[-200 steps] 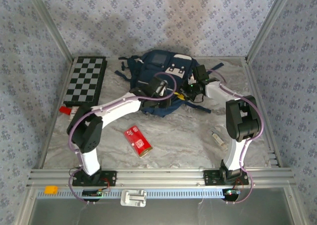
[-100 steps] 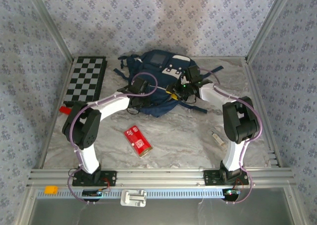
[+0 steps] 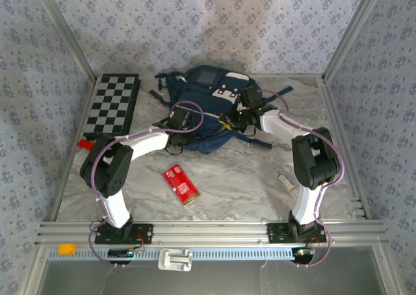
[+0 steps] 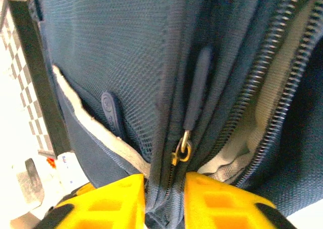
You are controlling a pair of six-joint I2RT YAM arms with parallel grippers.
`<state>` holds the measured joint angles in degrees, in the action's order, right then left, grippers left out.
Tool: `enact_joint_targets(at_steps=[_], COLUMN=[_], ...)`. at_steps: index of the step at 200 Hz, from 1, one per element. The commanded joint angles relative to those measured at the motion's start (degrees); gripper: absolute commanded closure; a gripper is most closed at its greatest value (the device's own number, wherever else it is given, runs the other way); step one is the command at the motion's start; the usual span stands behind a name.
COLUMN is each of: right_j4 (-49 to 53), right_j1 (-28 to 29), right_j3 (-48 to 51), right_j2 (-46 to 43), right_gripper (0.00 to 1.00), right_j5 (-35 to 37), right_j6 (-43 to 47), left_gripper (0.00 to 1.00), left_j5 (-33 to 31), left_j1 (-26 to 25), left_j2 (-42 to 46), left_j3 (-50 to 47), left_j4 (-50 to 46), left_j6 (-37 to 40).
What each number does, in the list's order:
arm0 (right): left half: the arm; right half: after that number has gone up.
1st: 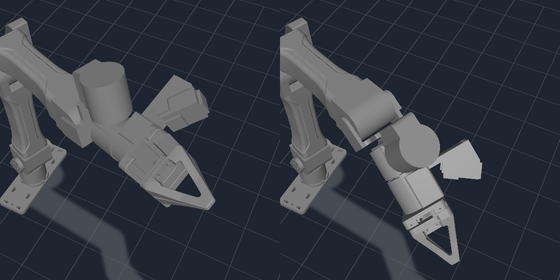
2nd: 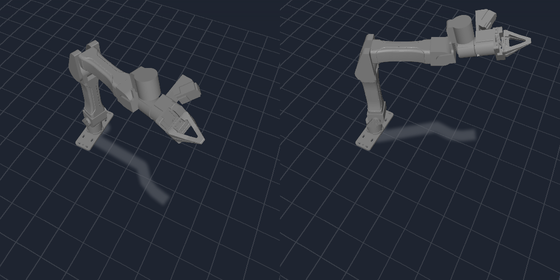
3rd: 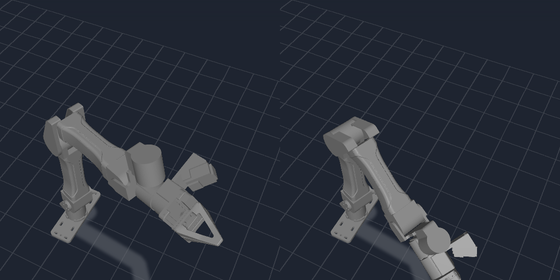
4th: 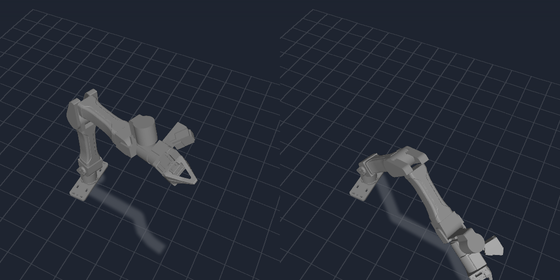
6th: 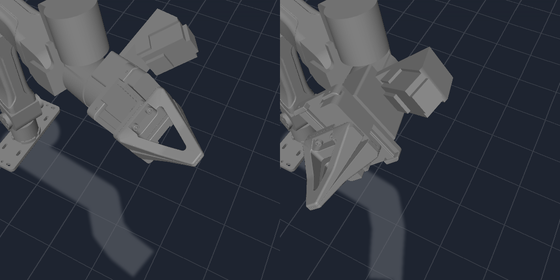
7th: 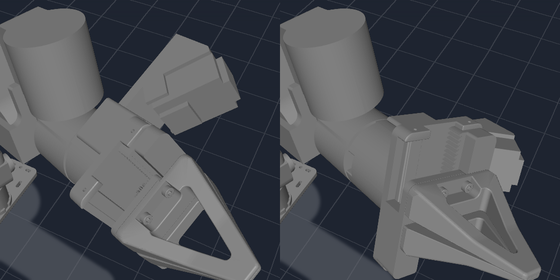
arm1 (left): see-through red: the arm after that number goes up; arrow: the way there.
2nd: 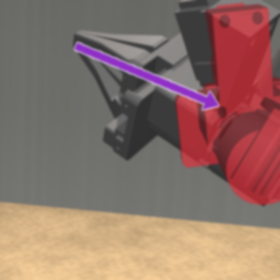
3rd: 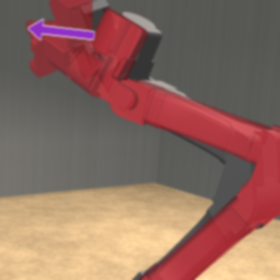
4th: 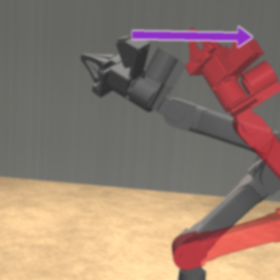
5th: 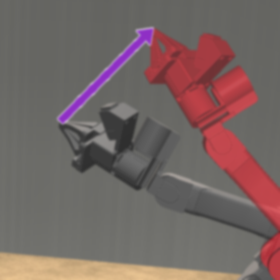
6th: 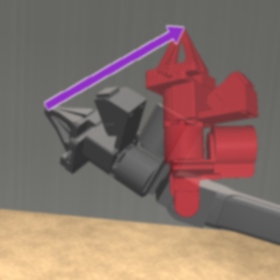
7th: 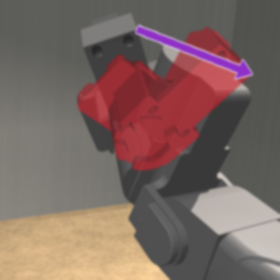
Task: Pack the student bag
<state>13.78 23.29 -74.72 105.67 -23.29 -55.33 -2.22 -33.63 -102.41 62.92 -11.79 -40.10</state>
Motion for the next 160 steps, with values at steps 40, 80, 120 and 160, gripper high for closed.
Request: enact_joint_targets(at_steps=[40, 80, 120, 160], right_j4=[-6.52, -8.19, -10.34, -8.54], right_j1=[-0.87, -1.96, -2.72, -2.92], right_j3=[-1.29, -1.35, -1.8, -3.3], right_j2=[-2.53, -4.86, -5.79, -5.72], right_gripper=[1.0, 1.0, 1.0, 1.0], right_j5=[0.86, -1.5, -3.22, -2.66], right_j6=[-2.38, -5.29, -8.13, -7.78], left_gripper=[0.84, 0.75, 0.64, 0.54], left_j5=[2.62, 1.38, 2.04, -0.68], left_j1=[-1.37, -1.4, -3.11, -5.66], left_j2=[3.98, 8.61, 9.1, 5.88], left_j3=[-0.56, 0.02, 2.51, 6.27], left_j4=[-4.84, -6.87, -7.22, -7.18], left_j6=[-0.62, 1.08, 4.12, 7.66])
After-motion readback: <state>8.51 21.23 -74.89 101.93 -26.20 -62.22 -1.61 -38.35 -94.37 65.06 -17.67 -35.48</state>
